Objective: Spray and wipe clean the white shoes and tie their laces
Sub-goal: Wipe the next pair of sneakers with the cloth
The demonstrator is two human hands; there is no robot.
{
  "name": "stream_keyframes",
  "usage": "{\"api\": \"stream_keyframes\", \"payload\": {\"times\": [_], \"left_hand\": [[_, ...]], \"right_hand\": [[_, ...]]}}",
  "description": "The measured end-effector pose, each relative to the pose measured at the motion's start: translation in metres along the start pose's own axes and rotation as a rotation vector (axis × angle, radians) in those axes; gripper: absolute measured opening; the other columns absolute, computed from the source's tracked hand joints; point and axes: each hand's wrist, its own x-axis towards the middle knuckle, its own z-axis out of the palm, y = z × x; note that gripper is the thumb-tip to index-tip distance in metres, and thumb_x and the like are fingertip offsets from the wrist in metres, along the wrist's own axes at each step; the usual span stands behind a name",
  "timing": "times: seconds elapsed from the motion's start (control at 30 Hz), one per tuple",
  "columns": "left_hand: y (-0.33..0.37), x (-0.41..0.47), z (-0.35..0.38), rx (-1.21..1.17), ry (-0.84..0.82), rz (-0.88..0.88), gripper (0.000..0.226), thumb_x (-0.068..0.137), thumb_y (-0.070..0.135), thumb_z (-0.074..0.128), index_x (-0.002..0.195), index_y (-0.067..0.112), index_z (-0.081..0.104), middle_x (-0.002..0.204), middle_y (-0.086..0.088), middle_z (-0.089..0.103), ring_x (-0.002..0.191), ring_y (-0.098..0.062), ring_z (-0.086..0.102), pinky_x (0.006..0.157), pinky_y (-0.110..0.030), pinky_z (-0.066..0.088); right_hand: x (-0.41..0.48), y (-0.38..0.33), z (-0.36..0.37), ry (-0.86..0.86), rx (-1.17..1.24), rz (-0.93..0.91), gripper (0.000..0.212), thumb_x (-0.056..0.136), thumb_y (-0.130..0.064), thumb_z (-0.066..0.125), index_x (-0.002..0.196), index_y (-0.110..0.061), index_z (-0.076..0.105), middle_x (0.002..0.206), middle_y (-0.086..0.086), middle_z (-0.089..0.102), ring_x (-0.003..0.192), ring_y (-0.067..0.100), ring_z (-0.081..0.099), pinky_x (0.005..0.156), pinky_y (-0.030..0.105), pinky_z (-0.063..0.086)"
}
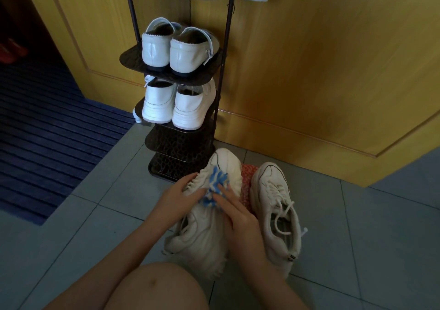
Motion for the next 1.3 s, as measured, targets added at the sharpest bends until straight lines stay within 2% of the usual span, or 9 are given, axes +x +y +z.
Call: {"api": "stream_keyframes", "payload": {"times": [0.27,0.37,0.5,0.6,0.73,0.87,1.0,1.1,1.3], "left_hand": [[0.0,-0.012,-0.005,-0.043,0.031,0.047,0.055,0.078,0.021,0.075,0.128,0.021,0.054,0.116,0.006,0.058,0.105,-0.005,0.053,0.091,-0.021,0.043],[-0.003,-0.012,-0.007,-0.032,0.059,0.033,0.053,0.079,0.022,0.073,0.128,0.024,0.054,0.114,0.007,0.057,0.107,-0.008,0.053,0.094,-0.03,0.046],[-0.001,-0.012,-0.005,-0.031,0.037,0.044,0.054,0.077,0.023,0.075,0.127,0.023,0.056,0.116,0.007,0.058,0.106,-0.006,0.052,0.094,-0.028,0.046],[0.005,-0.01,-0.002,-0.004,0.014,0.072,0.052,0.076,0.022,0.076,0.125,0.021,0.058,0.117,0.004,0.061,0.106,-0.009,0.056,0.093,-0.026,0.045],[0.011,-0.002,-0.004,0.094,0.002,0.056,0.049,0.08,0.027,0.072,0.126,0.02,0.057,0.115,0.001,0.059,0.102,-0.014,0.056,0.082,-0.03,0.047],[0.013,0.004,-0.007,0.15,-0.048,0.022,0.046,0.083,0.032,0.067,0.126,0.023,0.054,0.112,0.001,0.059,0.103,-0.018,0.058,0.078,-0.03,0.047],[0.011,0.005,-0.006,0.095,-0.065,-0.054,0.042,0.087,0.03,0.062,0.127,0.021,0.053,0.117,-0.004,0.061,0.101,-0.024,0.06,0.076,-0.035,0.054],[0.01,0.005,-0.009,0.106,-0.054,-0.077,0.042,0.087,0.026,0.064,0.127,0.024,0.053,0.115,-0.004,0.059,0.102,-0.025,0.059,0.072,-0.037,0.056],[0.016,0.001,-0.004,0.171,-0.061,-0.016,0.051,0.082,0.028,0.069,0.13,0.02,0.054,0.119,-0.006,0.061,0.107,-0.023,0.058,0.086,-0.035,0.051]], "right_hand": [[-0.016,-0.002,0.0,0.02,-0.018,-0.03,0.041,0.086,-0.009,0.048,0.124,-0.016,0.061,0.137,-0.004,0.048,0.13,0.014,0.042,0.109,0.009,0.024],[-0.045,-0.009,-0.004,-0.065,-0.025,-0.094,0.047,0.083,-0.009,0.045,0.126,-0.02,0.06,0.138,-0.002,0.051,0.131,0.013,0.042,0.108,0.013,0.029],[-0.075,-0.007,-0.006,-0.078,-0.053,-0.199,0.034,0.097,-0.014,0.039,0.121,-0.022,0.062,0.133,-0.002,0.057,0.129,0.011,0.046,0.102,0.018,0.04],[-0.093,-0.004,-0.011,-0.144,-0.02,-0.249,0.03,0.092,-0.014,0.053,0.118,-0.024,0.064,0.131,-0.005,0.058,0.128,0.01,0.048,0.097,0.021,0.046],[-0.073,-0.013,-0.032,-0.006,0.084,-0.085,0.037,0.089,-0.013,0.053,0.123,-0.026,0.062,0.134,-0.005,0.054,0.128,0.008,0.048,0.104,0.016,0.037],[-0.019,-0.027,-0.03,0.032,0.084,0.145,0.039,0.095,-0.011,0.051,0.13,-0.028,0.055,0.141,-0.015,0.041,0.138,-0.002,0.025,0.113,0.019,0.028],[-0.013,-0.03,-0.01,-0.045,-0.012,0.116,0.036,0.093,-0.007,0.054,0.125,-0.022,0.061,0.142,-0.007,0.044,0.135,0.009,0.035,0.11,0.009,0.018],[-0.041,-0.031,-0.009,-0.07,-0.01,0.055,0.043,0.084,0.0,0.058,0.12,-0.023,0.064,0.136,-0.005,0.052,0.129,0.011,0.045,0.107,0.011,0.027],[-0.101,-0.017,-0.001,-0.027,-0.069,-0.108,0.058,0.076,0.002,0.059,0.125,-0.029,0.056,0.139,-0.011,0.049,0.135,0.008,0.037,0.104,0.014,0.034]]}}
